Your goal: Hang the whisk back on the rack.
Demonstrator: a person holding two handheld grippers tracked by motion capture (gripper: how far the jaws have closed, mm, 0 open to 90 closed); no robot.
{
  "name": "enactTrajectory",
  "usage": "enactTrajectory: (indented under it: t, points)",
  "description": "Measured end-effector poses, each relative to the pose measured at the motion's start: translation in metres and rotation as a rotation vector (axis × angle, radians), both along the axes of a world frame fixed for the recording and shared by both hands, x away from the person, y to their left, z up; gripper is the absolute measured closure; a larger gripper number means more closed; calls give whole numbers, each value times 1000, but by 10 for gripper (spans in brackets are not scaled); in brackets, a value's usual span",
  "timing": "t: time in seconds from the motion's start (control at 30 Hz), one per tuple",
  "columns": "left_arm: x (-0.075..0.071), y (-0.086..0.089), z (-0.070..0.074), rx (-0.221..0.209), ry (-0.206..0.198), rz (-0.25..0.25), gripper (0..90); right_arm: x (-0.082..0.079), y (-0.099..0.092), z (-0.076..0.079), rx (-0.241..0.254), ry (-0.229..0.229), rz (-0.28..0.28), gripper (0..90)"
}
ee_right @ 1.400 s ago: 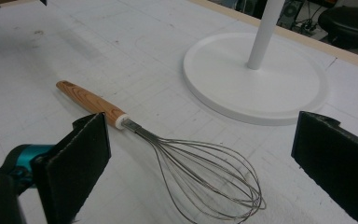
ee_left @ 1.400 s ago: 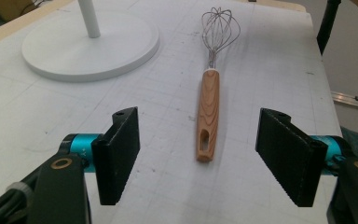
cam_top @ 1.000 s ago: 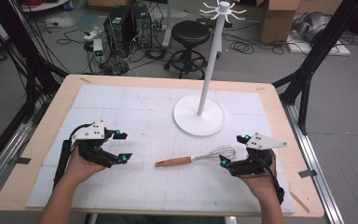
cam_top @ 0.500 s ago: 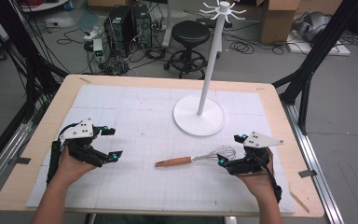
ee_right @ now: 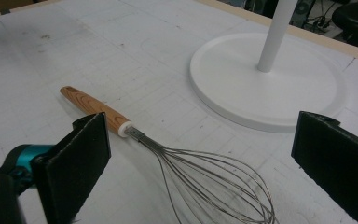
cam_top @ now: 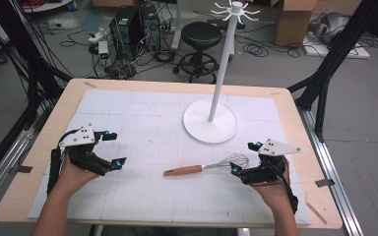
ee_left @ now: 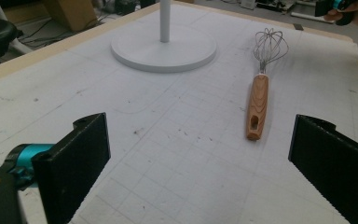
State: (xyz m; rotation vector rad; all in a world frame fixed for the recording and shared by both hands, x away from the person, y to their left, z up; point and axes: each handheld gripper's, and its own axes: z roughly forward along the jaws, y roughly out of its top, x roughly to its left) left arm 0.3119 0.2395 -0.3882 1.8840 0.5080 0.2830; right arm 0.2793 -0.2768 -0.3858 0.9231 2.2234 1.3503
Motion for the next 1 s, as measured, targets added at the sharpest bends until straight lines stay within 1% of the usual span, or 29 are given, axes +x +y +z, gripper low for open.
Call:
enactTrajectory:
  t: [0.1,0.13,0.17,0.23,0.37,0.5,0.53,0.57,0.63,0.83,0.9,1.0]
  points:
    - [1,-1,-1,2,6,6,60,0,0,-1,-8,4,-1,31]
    - [1,-1,-1,6,6,4,60,0,1,-1,-9,12,-3,30]
    - [1,-1,-1,9,2,2,60,0,1,-2,-14,10,-1,30]
    - [-1,-1,1,1,-2,2,60,0,3,-1,-16,7,5,30]
    - [-4,-1,3,23,-8,3,60,0,7,3,-16,-6,23,31]
    - [-5,1,5,30,-19,9,60,5,15,3,-29,4,43,30]
    - [-5,2,5,28,-20,12,60,6,18,3,-34,9,49,30]
    - [-4,4,6,25,-18,13,60,10,24,3,-40,14,68,30]
    - [-3,7,5,14,-17,17,60,12,28,3,-41,18,72,30]
    - [1,12,6,-12,-15,35,60,28,48,6,-78,64,126,31]
    - [1,13,6,-22,-17,39,60,31,54,7,-103,74,141,30]
    - [2,13,5,-25,-19,39,60,35,64,7,-133,88,166,31]
